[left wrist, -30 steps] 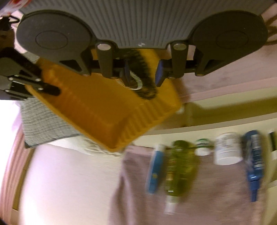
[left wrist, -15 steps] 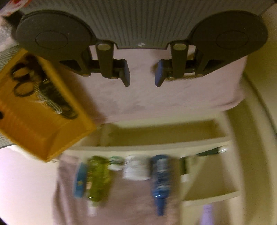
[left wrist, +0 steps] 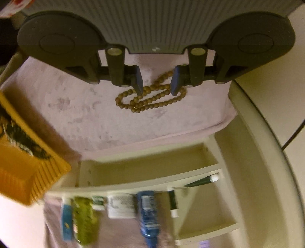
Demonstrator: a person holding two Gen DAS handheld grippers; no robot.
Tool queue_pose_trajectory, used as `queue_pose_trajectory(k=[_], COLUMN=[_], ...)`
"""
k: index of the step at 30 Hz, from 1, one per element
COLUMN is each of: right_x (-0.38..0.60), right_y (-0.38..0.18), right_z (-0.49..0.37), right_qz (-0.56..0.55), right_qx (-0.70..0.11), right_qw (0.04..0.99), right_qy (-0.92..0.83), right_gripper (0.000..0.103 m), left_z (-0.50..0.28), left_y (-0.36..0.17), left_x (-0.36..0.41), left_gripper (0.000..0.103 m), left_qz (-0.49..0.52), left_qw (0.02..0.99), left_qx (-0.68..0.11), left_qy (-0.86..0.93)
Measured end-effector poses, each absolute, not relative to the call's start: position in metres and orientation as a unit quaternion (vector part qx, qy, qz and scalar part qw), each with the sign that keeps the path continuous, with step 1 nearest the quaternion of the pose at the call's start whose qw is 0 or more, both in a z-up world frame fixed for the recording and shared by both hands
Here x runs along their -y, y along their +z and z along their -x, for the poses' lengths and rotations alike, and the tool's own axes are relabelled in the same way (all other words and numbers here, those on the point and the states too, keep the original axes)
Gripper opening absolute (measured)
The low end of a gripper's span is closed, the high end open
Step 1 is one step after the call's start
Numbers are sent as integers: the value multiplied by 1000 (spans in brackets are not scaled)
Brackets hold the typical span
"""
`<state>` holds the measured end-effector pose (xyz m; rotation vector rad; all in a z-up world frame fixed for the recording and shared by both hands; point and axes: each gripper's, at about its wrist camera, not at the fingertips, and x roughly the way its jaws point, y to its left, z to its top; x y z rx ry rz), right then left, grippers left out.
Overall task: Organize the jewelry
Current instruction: 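Lower the left gripper onto the long brown bead necklace and grasp it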
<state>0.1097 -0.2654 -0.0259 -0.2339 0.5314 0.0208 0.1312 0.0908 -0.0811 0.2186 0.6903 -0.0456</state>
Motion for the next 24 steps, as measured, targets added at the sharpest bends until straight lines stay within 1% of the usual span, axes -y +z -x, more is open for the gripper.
queue_pose_trajectory(k=[10, 12, 17, 21, 24], right_x=[266, 266, 267, 268, 267], right_y=[-26, -26, -26, -26, -26], right_z=[-111, -111, -111, -112, -112], right_qz=[117, 117, 118, 118, 118], right_qx=[-262, -263, -263, -264, -263], right_qw=[958, 958, 957, 957, 957], right_qy=[10, 10, 9, 9, 10], right_gripper=[5, 5, 5, 5, 4], left_z=[-147, -147, -149, -156, -159], left_y=[-102, -105, -107, -107, -107], left_x=[-81, -82, -83, -81, -81], left_gripper=[28, 29, 26, 26, 23], left_qz=[-224, -240, -244, -248, -244], left_qw=[901, 897, 895, 893, 892], left_qx=[-367, -367, -368, -371, -376], left_qy=[-53, -54, -58, -60, -64])
